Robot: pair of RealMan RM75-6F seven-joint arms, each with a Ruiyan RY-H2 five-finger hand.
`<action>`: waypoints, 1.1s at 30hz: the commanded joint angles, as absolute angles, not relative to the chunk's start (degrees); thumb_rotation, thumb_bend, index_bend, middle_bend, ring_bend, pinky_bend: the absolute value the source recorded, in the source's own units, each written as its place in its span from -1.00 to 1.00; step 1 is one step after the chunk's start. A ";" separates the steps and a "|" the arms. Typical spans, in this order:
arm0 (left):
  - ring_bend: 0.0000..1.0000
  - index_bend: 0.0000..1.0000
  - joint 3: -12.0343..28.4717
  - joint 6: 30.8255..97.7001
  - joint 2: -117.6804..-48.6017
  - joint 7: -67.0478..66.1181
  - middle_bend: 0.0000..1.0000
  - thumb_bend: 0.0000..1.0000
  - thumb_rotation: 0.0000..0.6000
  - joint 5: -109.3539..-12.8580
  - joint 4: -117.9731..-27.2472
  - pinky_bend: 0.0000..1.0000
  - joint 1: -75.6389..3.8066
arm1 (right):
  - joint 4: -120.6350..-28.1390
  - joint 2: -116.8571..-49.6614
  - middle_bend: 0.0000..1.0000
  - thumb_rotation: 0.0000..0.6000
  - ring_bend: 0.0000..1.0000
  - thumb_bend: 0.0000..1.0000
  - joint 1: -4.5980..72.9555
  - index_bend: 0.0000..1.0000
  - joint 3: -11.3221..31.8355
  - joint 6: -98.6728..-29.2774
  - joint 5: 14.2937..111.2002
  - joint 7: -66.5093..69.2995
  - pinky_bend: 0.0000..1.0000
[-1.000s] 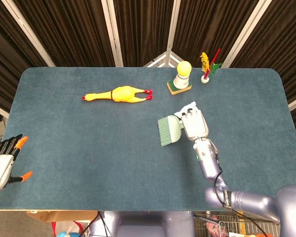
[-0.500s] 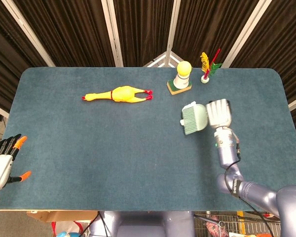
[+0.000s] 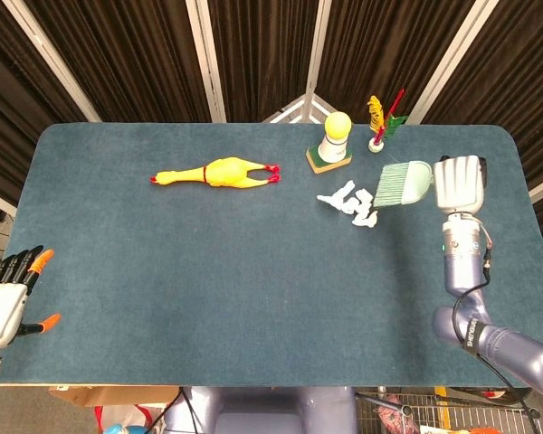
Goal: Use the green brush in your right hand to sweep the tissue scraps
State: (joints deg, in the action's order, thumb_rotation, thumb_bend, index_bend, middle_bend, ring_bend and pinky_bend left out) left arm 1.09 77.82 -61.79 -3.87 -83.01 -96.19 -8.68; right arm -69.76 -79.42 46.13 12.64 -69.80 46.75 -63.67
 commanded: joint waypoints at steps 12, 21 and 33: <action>-1.00 -1.00 0.88 78.82 -61.99 -3.96 -1.00 -1.00 1.00 -84.10 -96.31 -0.97 -8.44 | -92.03 -72.19 0.94 1.00 0.94 0.16 38.69 0.53 8.28 -78.83 59.65 -55.19 0.65; -1.00 -1.00 0.72 80.00 -62.56 -4.80 -1.00 -1.00 1.00 -84.87 -96.12 -0.97 -8.01 | -94.15 -78.86 0.94 1.00 0.94 0.16 33.55 0.53 1.06 -82.83 67.03 -55.95 0.65; -1.00 -1.00 0.72 80.15 -62.62 -5.00 -1.00 -1.00 1.00 -84.74 -96.12 -0.97 -7.84 | -87.87 -88.92 0.94 1.00 0.89 0.16 29.30 0.17 -2.95 -83.12 68.17 -59.70 0.65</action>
State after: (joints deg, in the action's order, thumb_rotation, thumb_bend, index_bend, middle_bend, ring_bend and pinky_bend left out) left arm 0.72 80.15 -62.62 -5.00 -84.74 -96.12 -7.84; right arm -88.50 -88.21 29.88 -2.47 -83.05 67.76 -59.18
